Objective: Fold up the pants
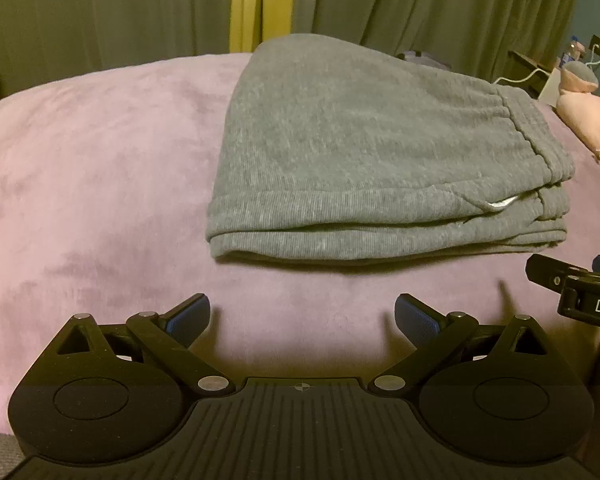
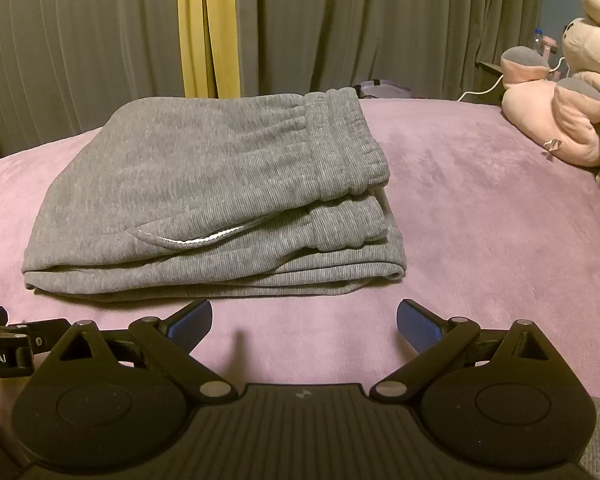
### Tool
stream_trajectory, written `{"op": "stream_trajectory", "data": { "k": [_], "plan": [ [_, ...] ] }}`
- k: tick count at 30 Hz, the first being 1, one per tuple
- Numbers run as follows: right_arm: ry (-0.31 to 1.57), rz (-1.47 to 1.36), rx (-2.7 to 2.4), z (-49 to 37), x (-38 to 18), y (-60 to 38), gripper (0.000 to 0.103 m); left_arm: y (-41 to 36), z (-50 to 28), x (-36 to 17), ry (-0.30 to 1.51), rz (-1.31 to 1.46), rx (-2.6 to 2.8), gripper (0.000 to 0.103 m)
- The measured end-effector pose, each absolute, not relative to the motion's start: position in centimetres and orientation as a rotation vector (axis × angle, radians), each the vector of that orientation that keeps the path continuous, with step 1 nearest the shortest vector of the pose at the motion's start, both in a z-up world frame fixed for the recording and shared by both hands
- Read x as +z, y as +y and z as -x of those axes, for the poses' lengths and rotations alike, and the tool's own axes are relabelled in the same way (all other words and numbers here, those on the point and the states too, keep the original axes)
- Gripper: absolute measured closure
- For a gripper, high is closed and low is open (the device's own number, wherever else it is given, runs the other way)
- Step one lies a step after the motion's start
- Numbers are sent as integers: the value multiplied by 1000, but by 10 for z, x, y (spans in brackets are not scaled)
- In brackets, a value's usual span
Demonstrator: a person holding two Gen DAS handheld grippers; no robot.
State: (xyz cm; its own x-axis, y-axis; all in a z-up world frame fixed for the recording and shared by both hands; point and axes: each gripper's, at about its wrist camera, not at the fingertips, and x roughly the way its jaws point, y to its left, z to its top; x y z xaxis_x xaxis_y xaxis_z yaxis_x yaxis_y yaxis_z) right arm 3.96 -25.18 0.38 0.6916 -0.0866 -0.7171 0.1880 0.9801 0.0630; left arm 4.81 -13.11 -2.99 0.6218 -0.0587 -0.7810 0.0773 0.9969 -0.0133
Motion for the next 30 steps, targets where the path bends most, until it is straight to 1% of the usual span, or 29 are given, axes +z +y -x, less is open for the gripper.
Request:
{"op": "stream_trajectory", "data": {
  "k": [18, 30],
  "plan": [
    [804, -127, -153, -39, 2, -250, 4, -137, -47, -30, 899, -69, -64, 2],
    [813, -108, -147, -41, 0, -250, 4, -132, -50, -32, 923, -33, -78, 2]
  ]
}}
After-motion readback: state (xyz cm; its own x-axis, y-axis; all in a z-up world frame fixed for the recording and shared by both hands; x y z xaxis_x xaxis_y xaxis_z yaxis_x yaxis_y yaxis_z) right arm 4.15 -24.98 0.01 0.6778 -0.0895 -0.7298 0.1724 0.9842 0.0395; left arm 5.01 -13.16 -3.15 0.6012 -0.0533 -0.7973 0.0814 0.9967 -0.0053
